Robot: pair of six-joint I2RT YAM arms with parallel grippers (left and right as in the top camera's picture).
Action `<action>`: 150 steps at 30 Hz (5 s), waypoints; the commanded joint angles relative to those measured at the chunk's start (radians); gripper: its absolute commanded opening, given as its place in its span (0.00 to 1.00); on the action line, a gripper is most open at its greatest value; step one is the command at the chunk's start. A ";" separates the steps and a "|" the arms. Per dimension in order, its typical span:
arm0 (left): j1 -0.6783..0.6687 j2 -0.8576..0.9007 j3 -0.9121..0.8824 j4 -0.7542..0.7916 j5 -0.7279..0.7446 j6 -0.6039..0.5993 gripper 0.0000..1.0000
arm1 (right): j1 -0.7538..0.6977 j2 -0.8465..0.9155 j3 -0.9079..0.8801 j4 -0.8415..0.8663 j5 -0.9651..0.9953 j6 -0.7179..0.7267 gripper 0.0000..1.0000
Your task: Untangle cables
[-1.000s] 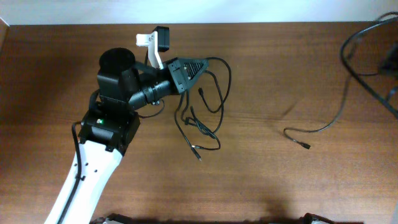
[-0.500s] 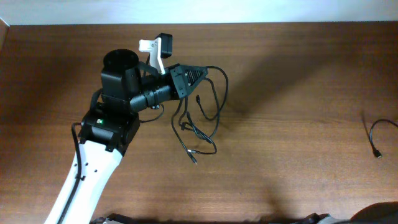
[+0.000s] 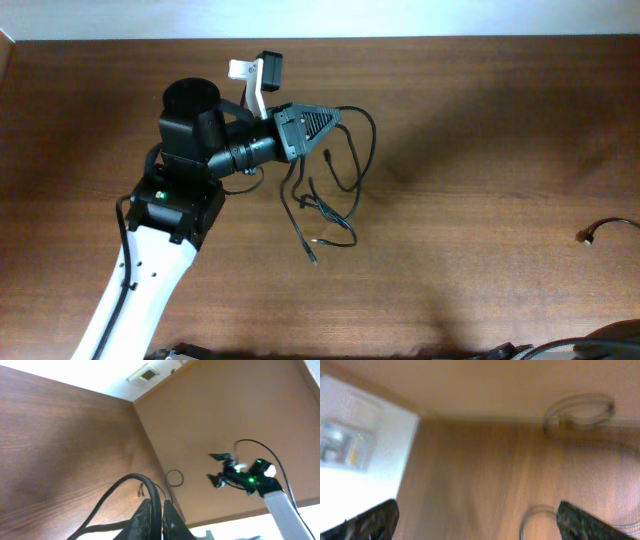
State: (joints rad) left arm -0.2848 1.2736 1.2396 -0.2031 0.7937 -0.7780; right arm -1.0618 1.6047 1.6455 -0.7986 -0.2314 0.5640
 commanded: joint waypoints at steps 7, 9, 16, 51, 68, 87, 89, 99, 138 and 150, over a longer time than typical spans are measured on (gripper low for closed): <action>0.006 -0.011 0.007 0.010 0.131 0.010 0.18 | 0.040 -0.009 -0.040 -0.437 0.114 0.510 0.99; 0.006 -0.011 0.007 0.011 0.129 0.010 0.18 | 0.040 -0.009 -0.110 -0.408 0.138 0.552 0.99; 0.006 -0.011 0.007 0.011 0.124 0.010 0.29 | 0.040 -0.009 -0.446 0.112 0.090 0.462 0.97; 0.006 -0.011 0.007 -0.046 0.102 0.009 0.51 | -0.109 0.280 -0.468 0.401 -0.257 0.646 0.93; 0.003 -0.011 0.007 -0.079 0.096 -0.013 0.51 | -0.105 0.282 -0.468 1.178 -0.377 0.581 0.18; 0.003 -0.011 0.007 -0.092 0.082 -0.013 0.55 | 0.026 0.282 -0.468 0.341 0.245 0.735 1.00; 0.003 -0.011 0.007 -0.105 0.082 -0.013 0.56 | -0.019 0.282 -0.468 0.349 0.286 0.735 0.89; 0.003 -0.011 0.007 -0.106 0.081 -0.014 0.56 | -0.109 0.283 -0.468 0.487 0.296 0.610 0.56; -0.005 -0.011 0.006 -0.203 0.101 -0.012 0.57 | 0.087 0.417 -0.278 1.094 -0.583 0.840 0.99; 0.108 -0.011 0.007 -0.157 0.029 -0.012 0.58 | 0.583 0.410 -0.278 1.865 -1.207 0.722 0.99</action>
State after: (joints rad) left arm -0.2279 1.2716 1.2400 -0.3664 0.8371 -0.8070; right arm -0.6083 2.0300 1.3575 1.0534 -1.2835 1.3838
